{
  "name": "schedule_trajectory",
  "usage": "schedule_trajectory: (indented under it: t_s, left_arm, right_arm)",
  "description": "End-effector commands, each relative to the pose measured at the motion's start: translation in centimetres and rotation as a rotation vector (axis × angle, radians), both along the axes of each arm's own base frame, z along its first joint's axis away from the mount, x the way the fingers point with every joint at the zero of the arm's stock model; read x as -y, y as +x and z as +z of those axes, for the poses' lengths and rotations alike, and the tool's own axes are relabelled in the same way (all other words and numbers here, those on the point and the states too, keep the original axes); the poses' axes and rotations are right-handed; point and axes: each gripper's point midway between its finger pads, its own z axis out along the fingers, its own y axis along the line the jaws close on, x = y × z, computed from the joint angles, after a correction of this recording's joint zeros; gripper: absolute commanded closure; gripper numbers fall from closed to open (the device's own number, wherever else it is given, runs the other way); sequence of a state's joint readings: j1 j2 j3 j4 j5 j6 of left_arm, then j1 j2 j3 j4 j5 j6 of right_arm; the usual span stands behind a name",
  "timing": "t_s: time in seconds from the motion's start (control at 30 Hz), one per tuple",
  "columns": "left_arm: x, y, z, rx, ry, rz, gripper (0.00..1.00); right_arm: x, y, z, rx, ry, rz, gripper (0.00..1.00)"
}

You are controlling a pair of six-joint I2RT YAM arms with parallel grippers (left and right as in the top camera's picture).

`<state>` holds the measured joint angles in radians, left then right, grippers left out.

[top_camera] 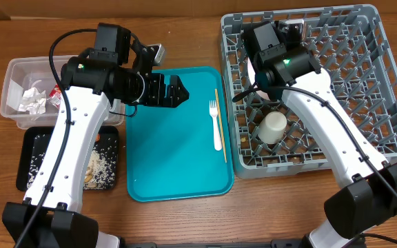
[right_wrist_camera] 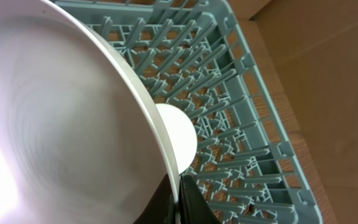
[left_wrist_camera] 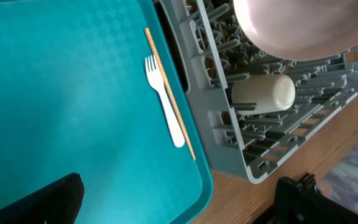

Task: Sort waste into correct bins and load items into the dishwasher
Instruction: 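Lower the white plate upright into the rack with the right gripper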

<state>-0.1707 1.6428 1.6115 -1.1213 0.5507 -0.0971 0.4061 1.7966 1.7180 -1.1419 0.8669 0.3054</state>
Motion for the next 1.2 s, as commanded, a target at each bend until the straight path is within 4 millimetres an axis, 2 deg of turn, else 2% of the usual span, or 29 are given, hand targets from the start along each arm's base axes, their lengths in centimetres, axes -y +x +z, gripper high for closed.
schedule_trajectory:
  t_s: [0.0, 0.3, 0.67, 0.83, 1.17]
  left_arm:
    - [0.5, 0.0, 1.9, 0.058, -0.020, -0.022, 0.00]
    - [0.5, 0.0, 1.9, 0.057, -0.020, -0.022, 0.00]
    - [0.5, 0.0, 1.9, 0.058, -0.020, -0.022, 0.00]
    - [0.5, 0.0, 1.9, 0.058, -0.020, -0.022, 0.00]
    - [0.5, 0.0, 1.9, 0.058, -0.020, -0.022, 0.00]
  right_arm:
    - [0.8, 0.3, 1.0, 0.039, -0.061, -0.027, 0.96]
    - [0.9, 0.2, 0.8, 0.002, -0.090, 0.003, 0.96]
    - [1.1, 0.0, -1.4, -0.026, -0.104, 0.006, 0.96]
    - [0.9, 0.1, -1.5, -0.021, -0.098, 0.009, 0.96]
    - [-1.3, 0.2, -3.5, -0.079, 0.048, 0.080, 0.94]
